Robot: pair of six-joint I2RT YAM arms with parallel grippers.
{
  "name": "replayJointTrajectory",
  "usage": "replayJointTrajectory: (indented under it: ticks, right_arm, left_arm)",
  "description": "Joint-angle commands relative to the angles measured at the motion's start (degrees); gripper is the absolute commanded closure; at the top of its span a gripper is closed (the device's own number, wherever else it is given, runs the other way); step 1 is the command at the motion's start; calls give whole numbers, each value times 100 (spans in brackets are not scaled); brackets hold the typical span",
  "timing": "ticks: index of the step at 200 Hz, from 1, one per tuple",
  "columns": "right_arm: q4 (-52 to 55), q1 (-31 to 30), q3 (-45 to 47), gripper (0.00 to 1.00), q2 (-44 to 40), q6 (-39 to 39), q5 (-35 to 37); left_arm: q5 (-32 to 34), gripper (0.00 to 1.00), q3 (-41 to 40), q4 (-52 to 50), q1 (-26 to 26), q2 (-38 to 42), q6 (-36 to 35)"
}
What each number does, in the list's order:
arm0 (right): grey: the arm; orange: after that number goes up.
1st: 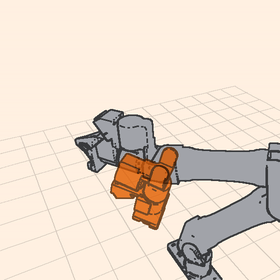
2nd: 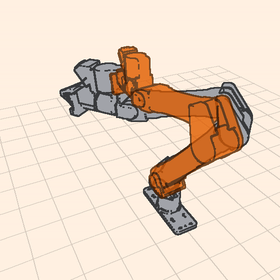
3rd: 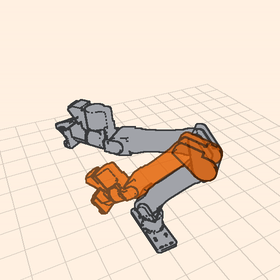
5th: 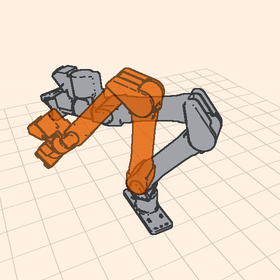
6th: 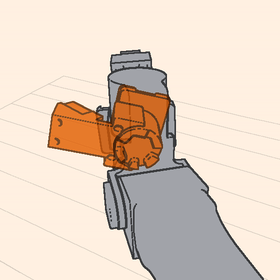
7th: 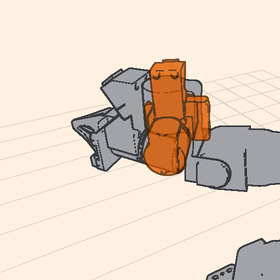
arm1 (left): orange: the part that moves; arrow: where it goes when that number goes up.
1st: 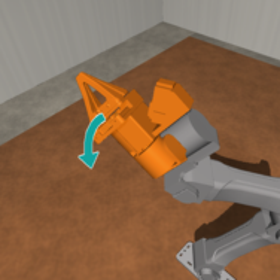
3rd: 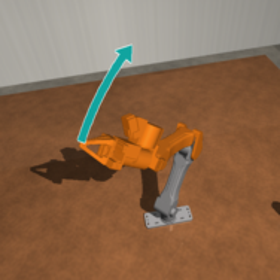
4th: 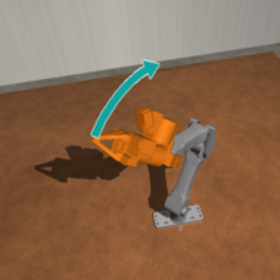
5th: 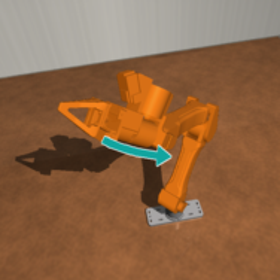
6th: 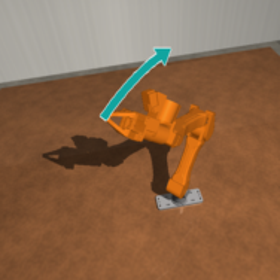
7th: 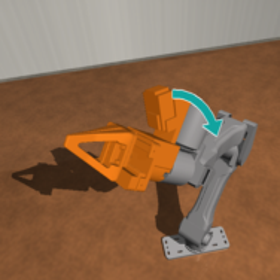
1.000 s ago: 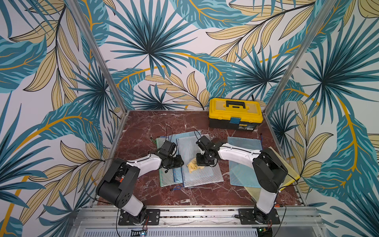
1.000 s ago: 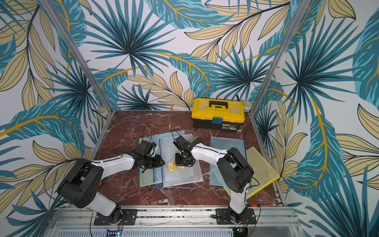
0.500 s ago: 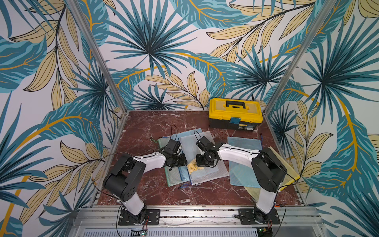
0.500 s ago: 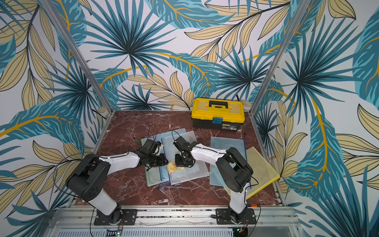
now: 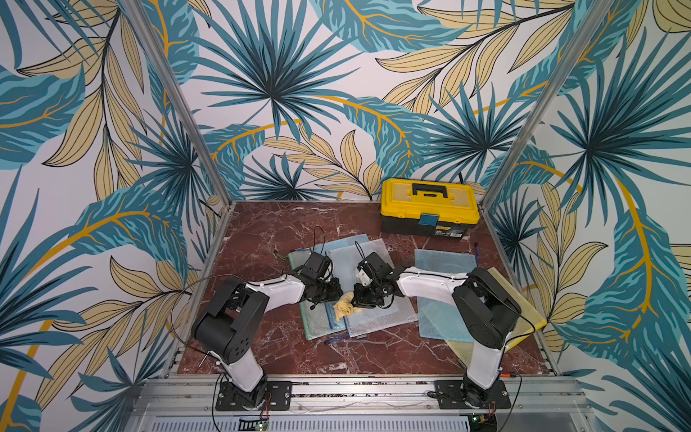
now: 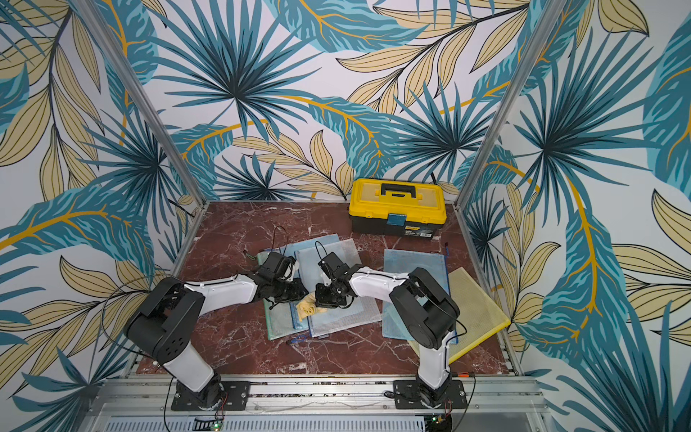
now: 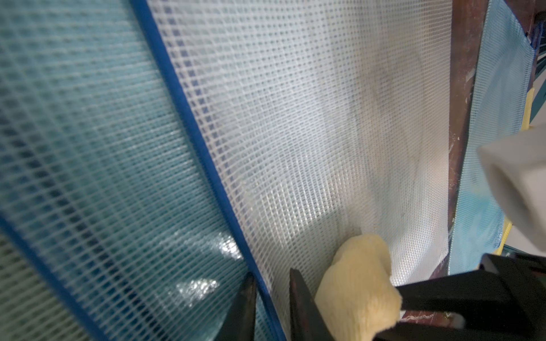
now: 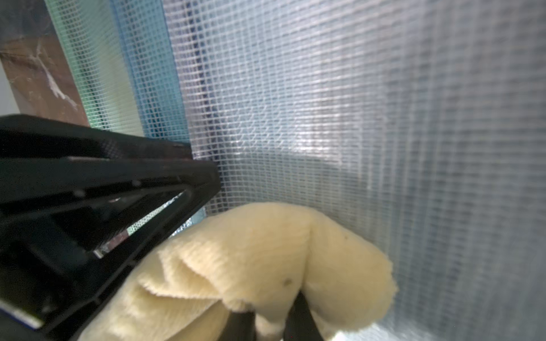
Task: Wipe the document bag
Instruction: Wipe the dirt from the document bag.
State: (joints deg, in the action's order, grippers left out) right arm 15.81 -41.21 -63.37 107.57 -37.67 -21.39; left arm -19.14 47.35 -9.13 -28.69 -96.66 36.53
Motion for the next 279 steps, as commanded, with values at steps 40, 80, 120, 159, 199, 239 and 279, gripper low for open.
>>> replayJointTrajectory:
  ticks: [40, 80, 120, 159, 199, 239, 279]
  right_arm:
    - [-110, -54, 716, 100, 11, 45, -450]
    - [201, 51, 1134, 100, -1310, 1, 264]
    - [1123, 63, 889, 100, -1785, 65, 1497]
    - [2049, -533, -187, 100, -625, 462, 2017]
    - [1968, -626, -96, 100, -263, 240, 2075]
    - [2256, 524, 892, 100, -755, 79, 2169]
    - [2846, 1057, 1028, 100, -1322, 211, 2354]
  left_arm:
    - [50, 99, 72, -146, -95, -240, 17]
    - [182, 100, -108, -147, -84, 76, 29]
    - [172, 100, -346, -142, -94, 479, 134]
    - [186, 100, -419, -142, -102, 604, 169]
    - [235, 100, -530, -142, -102, 620, 196]
    - [290, 100, -570, -142, -102, 656, 170]
    - [290, 100, -534, -143, -93, 578, 159]
